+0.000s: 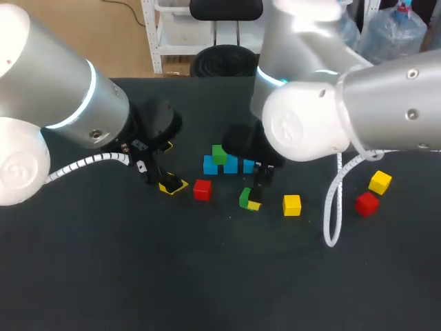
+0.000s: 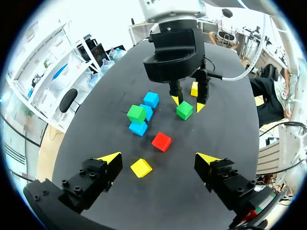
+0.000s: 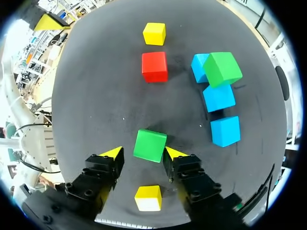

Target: Place the blue cubes, place green cubes on the blue cubes, place the yellow cubes on the green cubes, then place the red cubes on the yellow cubes, and place purple cube on the red cubes.

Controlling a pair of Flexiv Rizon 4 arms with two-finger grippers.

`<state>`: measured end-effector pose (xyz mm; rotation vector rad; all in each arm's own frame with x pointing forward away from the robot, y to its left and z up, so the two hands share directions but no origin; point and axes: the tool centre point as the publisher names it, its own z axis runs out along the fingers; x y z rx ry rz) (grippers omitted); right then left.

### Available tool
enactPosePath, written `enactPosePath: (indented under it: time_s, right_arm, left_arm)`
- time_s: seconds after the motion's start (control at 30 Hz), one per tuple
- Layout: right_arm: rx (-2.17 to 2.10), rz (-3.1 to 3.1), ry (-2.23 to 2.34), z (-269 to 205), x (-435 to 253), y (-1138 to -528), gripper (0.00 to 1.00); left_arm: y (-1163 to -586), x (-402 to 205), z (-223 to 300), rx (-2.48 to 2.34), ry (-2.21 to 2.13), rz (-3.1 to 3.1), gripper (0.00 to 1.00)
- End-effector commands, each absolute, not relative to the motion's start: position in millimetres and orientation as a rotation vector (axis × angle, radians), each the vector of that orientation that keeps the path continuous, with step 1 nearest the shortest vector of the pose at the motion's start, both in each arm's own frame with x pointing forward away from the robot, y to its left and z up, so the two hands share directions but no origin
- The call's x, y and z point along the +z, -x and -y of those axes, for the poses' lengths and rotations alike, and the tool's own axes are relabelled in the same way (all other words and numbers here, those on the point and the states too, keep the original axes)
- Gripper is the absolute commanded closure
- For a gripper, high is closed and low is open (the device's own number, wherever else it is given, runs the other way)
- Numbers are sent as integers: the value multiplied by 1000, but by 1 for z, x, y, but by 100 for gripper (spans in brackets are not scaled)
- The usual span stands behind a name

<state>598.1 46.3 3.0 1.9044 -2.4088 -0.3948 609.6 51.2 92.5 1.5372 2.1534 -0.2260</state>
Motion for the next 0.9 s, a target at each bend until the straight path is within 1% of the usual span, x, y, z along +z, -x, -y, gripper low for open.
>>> enactPosePath:
  time_s: [0.03, 0.07, 0.1, 0.17, 0.27, 0.37, 0.53, 0.57, 0.6, 0.63, 0.7, 0.73, 0.77, 0.8, 0.9]
  right_arm:
    - [-373, 2395, -1904, -50, 2, -599, 28]
    - [-365, 2389, -1904, -50, 2, -599, 22]
    - [-354, 2383, -1901, -51, 2, -599, 20]
    - [-346, 2374, -1901, -52, 1, -598, 10]
    - [-334, 2367, -1898, -52, 0, -599, 10]
    - [-319, 2366, -1901, -53, 0, -599, 20]
    - [-281, 2369, -1913, -54, 1, -599, 26]
    - [-279, 2369, -1913, -54, 1, -599, 29]
    - [-272, 2368, -1913, -54, 1, -599, 25]
    - [-262, 2365, -1915, -54, 1, -599, 26]
    - [-252, 2361, -1912, -54, 1, -598, 33]
    - [-247, 2363, -1906, -53, 1, -599, 39]
    - [-238, 2365, -1899, -53, 1, -599, 48]
    - [-236, 2366, -1898, -52, 1, -599, 51]
    - [-226, 2367, -1894, -52, 1, -599, 52]
  left_arm:
    - [-610, 93, -51, -224, -1538, -2156, 0]
    - [-610, 93, -51, -224, -1538, -2156, 0]
    - [-610, 93, -51, -224, -1538, -2156, 0]
    - [-610, 93, -51, -224, -1538, -2156, 0]
    - [-610, 93, -51, -224, -1538, -2156, 0]
    - [-610, 93, -51, -224, -1538, -2156, 0]
    - [-610, 93, -51, -224, -1538, -2156, 0]
    - [-610, 93, -51, -224, -1538, -2156, 0]
    - [-610, 93, -51, -224, -1538, -2156, 0]
    - [-610, 93, -51, -224, -1538, -2156, 0]
    - [-610, 93, -51, -224, -1538, -2156, 0]
    - [-610, 93, -51, -224, -1538, -2156, 0]
    - [-610, 93, -51, -224, -1538, -2156, 0]
    - [-610, 93, -51, -224, -1538, -2156, 0]
    - [-610, 93, -51, -224, -1538, -2156, 0]
